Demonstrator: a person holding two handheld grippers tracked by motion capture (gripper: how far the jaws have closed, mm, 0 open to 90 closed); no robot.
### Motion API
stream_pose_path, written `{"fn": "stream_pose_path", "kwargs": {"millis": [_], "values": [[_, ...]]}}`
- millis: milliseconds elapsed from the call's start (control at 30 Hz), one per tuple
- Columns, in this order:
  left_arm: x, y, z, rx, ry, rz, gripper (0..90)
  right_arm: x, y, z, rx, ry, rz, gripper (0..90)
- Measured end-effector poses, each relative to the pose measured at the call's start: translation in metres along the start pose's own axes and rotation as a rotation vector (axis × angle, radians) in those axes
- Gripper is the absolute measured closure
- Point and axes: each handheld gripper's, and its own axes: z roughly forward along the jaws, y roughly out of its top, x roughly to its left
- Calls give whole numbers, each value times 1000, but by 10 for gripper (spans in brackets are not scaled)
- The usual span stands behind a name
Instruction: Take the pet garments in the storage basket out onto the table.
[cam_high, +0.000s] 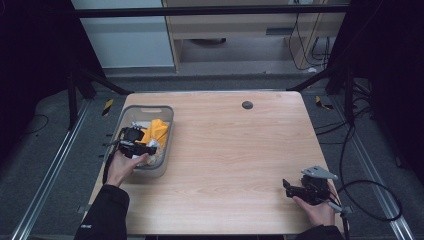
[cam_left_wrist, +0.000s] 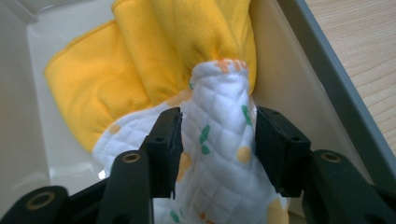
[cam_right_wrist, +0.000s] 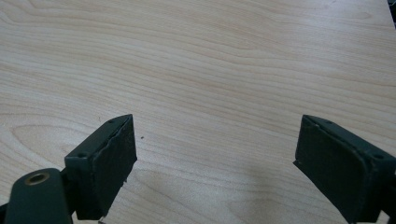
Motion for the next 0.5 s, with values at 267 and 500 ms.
{"fn": "stream_pose_path", "kwargs": {"millis": [267,500], "values": [[0,1,8,36,-19,-11,644,0,0,0,6,-5,-1,123],[0,2,11,52,-9,-10,759,0,0,1,7,-5,-1,124]]}}
